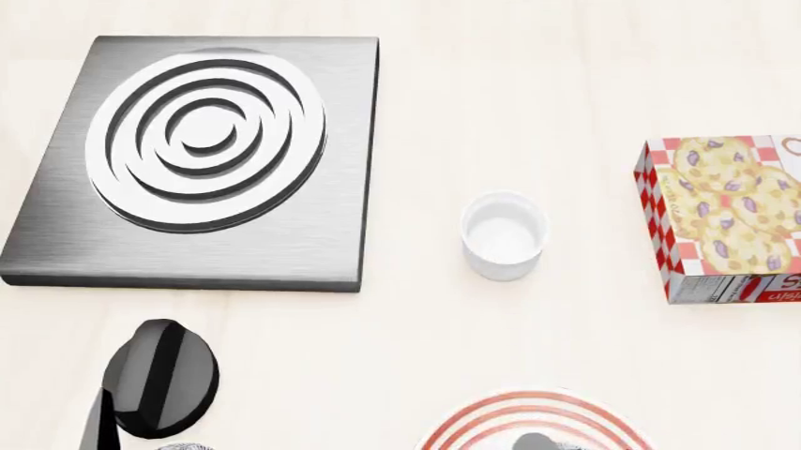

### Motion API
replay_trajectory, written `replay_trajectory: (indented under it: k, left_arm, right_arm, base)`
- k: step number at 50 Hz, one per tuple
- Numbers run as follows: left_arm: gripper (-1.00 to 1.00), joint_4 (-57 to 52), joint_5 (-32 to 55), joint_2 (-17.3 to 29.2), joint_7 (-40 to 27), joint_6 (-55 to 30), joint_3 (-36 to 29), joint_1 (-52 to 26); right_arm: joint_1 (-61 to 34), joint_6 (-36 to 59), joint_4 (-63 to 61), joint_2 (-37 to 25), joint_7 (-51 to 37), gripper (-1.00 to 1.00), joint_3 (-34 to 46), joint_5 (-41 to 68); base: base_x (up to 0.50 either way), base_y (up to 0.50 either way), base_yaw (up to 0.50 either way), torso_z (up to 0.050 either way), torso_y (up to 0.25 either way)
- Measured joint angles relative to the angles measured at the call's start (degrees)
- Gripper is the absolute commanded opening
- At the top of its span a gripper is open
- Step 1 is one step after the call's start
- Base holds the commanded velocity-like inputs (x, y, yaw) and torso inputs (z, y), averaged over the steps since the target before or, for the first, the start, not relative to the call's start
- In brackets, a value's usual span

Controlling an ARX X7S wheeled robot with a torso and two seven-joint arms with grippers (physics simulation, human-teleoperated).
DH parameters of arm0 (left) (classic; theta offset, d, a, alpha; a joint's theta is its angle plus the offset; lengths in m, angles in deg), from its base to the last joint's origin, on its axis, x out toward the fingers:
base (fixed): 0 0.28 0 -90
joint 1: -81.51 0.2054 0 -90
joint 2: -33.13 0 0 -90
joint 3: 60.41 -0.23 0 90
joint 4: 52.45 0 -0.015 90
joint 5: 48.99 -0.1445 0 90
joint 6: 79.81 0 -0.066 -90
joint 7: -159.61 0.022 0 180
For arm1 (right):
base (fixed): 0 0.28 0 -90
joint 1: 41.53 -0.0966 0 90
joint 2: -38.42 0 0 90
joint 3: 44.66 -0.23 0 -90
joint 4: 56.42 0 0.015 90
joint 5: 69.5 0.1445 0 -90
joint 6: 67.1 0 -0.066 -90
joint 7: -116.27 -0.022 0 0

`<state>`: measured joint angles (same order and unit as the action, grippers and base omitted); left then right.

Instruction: Pick the akita bowl on the ramekin and place it on the plate.

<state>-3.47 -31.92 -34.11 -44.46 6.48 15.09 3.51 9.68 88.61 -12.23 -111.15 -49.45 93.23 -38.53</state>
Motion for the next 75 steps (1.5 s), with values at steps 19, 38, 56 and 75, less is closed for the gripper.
replay_trajectory:
  k: [19, 38, 56, 75]
  left_arm:
    - [1.00, 0.4, 0.0, 0.1, -0.1, 0.1, -0.6, -0.3]
    - [1.00, 0.5, 0.0, 0.3, -0.3, 0.1, -1.1, -0.4]
    - [1.00, 0.7, 0.1, 0.6, -0.5, 0.1, -1.4, -0.6]
    - [1.00, 0.9, 0.3, 0.7, -0.7, 0.3, -1.7, -0.7]
  right_arm:
    - [0.2, 0.3, -2.8, 0.0, -2.1, 1.00, -1.7, 1.1]
    - [-0.2, 2.7, -9.9, -0.7, -5.8, 1.00, -8.3, 7.5]
    - [0.0, -2.0, -12.2, -2.9, -11.4, 1.00, -18.1, 18.7]
    - [14.4, -26.0, -4.9, -0.7, -15.9, 1.00, -26.5, 14.7]
  base:
    - [0.00, 0.00, 0.00, 0.000, 0.000]
    - [0.00, 0.00, 0.00, 0.000, 0.000]
    - [0.00, 0.00, 0.00, 0.000, 0.000]
    - [0.00, 0.00, 0.00, 0.000, 0.000]
